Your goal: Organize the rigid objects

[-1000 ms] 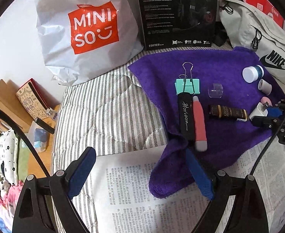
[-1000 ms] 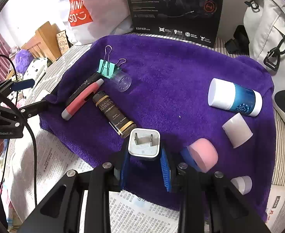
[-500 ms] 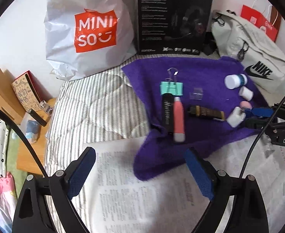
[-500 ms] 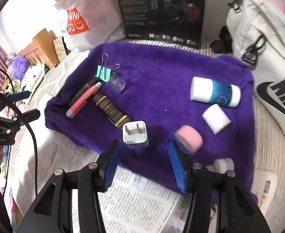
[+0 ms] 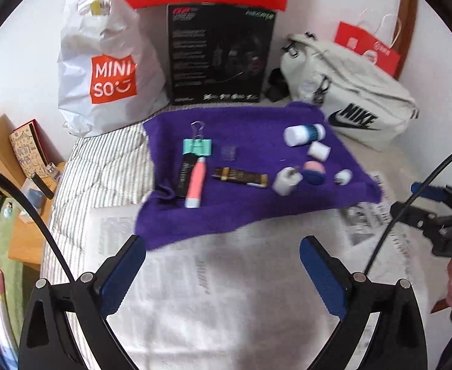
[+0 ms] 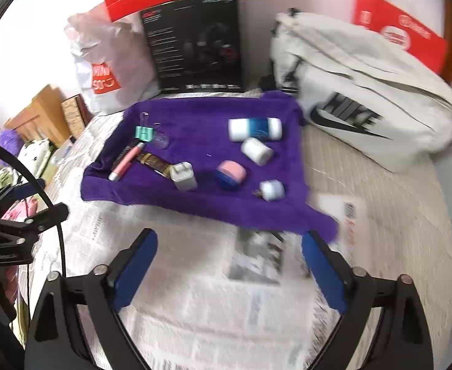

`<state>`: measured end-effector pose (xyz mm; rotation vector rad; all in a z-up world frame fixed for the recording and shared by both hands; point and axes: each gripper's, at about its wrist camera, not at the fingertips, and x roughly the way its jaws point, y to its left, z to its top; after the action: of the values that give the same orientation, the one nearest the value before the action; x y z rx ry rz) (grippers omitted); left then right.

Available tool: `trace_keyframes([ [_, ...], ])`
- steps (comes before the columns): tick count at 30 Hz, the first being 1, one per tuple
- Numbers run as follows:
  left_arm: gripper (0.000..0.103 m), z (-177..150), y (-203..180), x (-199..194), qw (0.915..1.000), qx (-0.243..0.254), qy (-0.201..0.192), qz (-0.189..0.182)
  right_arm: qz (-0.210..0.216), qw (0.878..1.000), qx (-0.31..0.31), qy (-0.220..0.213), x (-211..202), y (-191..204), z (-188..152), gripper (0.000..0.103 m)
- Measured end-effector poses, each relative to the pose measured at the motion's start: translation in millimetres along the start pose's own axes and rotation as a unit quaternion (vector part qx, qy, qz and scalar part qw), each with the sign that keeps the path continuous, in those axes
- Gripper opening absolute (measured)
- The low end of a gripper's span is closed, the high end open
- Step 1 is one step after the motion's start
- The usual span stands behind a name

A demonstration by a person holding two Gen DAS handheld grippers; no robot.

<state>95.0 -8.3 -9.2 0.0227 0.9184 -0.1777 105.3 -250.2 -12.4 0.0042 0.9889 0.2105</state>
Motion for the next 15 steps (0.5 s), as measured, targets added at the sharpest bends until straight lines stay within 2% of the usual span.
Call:
trace_keyframes([
  [2, 0.102, -4.5, -9.3, -11.3, 0.9999, -0.003, -0.01, -0.007, -0.013, 1.0, 0.012, -0.004, -11.8, -7.9, -11.5, 0.101],
  [8, 0.103, -14.2, -29.2, -43.5, 0.9993, -0.009, -0.037, 0.001, -0.032, 0.999, 0.034, -0.018, -39.1, -16.2, -38.4, 0.102],
  [15, 0.103, -28.4, -40.2, -66.7, 0.9981, -0.014, -0.059, 0.009, -0.027, 0.997, 0.06, -0.044, -67.5, -18.6, -57.7, 0.103],
])
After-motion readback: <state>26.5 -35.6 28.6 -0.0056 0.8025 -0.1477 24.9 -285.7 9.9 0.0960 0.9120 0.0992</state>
